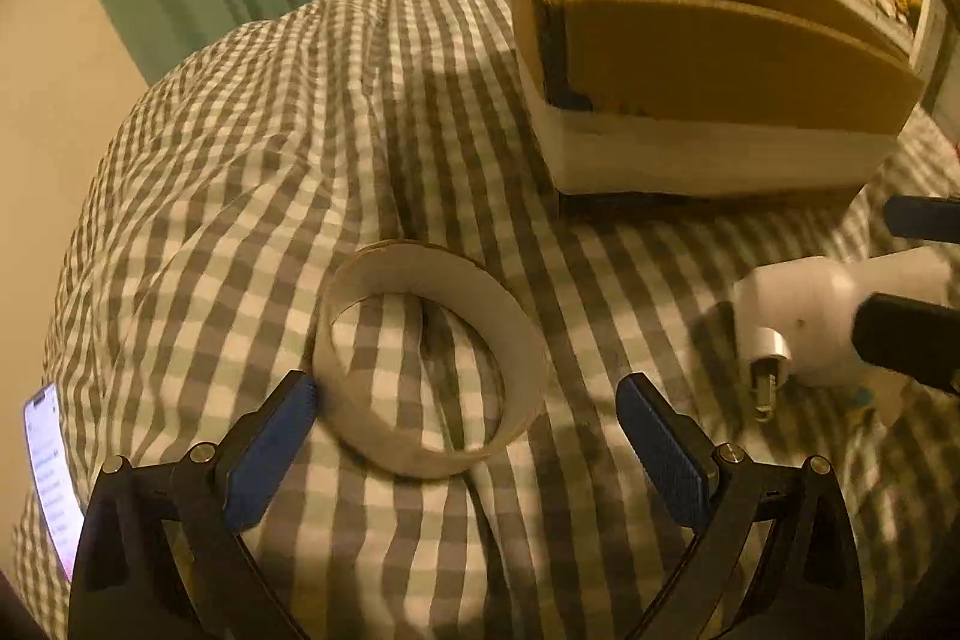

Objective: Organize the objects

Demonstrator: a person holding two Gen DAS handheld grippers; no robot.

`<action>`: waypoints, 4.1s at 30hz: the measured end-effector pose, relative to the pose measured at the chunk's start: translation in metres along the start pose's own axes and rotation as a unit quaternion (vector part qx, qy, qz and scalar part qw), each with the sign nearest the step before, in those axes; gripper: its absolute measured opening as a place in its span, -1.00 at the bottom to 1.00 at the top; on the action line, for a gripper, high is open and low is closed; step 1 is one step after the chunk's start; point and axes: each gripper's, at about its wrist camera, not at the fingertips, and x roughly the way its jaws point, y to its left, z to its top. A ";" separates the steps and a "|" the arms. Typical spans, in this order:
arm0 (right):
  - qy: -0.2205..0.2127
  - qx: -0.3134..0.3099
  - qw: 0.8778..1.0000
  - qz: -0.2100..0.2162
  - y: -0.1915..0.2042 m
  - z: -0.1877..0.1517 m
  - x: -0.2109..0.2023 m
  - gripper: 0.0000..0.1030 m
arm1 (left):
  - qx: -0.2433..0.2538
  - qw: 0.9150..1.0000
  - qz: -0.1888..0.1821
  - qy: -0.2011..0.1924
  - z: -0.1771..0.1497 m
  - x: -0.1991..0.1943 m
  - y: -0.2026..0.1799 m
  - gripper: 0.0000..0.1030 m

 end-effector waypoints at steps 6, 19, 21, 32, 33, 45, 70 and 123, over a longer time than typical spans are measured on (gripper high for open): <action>0.004 0.006 1.000 0.003 -0.002 -0.003 0.003 0.82 | -0.009 1.000 0.007 0.028 0.009 0.025 0.004 0.68; 0.025 -0.043 0.998 -0.024 0.025 -0.023 -0.001 -0.06 | -0.033 0.999 -0.008 -0.032 -0.030 -0.059 0.020 0.54; 0.026 -0.051 0.998 -0.030 0.033 -0.028 -0.002 -0.24 | -0.045 0.998 -0.016 -0.030 -0.035 -0.065 0.025 0.54; 0.053 -0.062 0.994 -0.067 0.056 -0.038 0.024 -0.30 | -0.066 0.997 -0.036 -0.031 -0.045 -0.058 0.036 0.54; 0.056 -0.059 0.995 -0.064 0.056 -0.037 0.027 -0.30 | -0.065 0.997 -0.035 -0.031 -0.045 -0.056 0.036 0.54; 0.012 -0.044 0.996 -0.072 0.060 -0.046 0.001 -0.38 | -0.070 0.997 -0.025 -0.028 -0.047 -0.066 0.033 0.54; 0.017 -0.012 0.999 -0.036 0.050 -0.040 0.006 -0.43 | -0.084 0.996 -0.004 -0.021 -0.041 -0.062 0.026 0.54; -0.136 0.025 0.985 -0.099 -0.046 0.100 -0.089 -0.14 | 0.013 0.986 -0.083 -0.146 0.153 -0.076 -0.037 0.54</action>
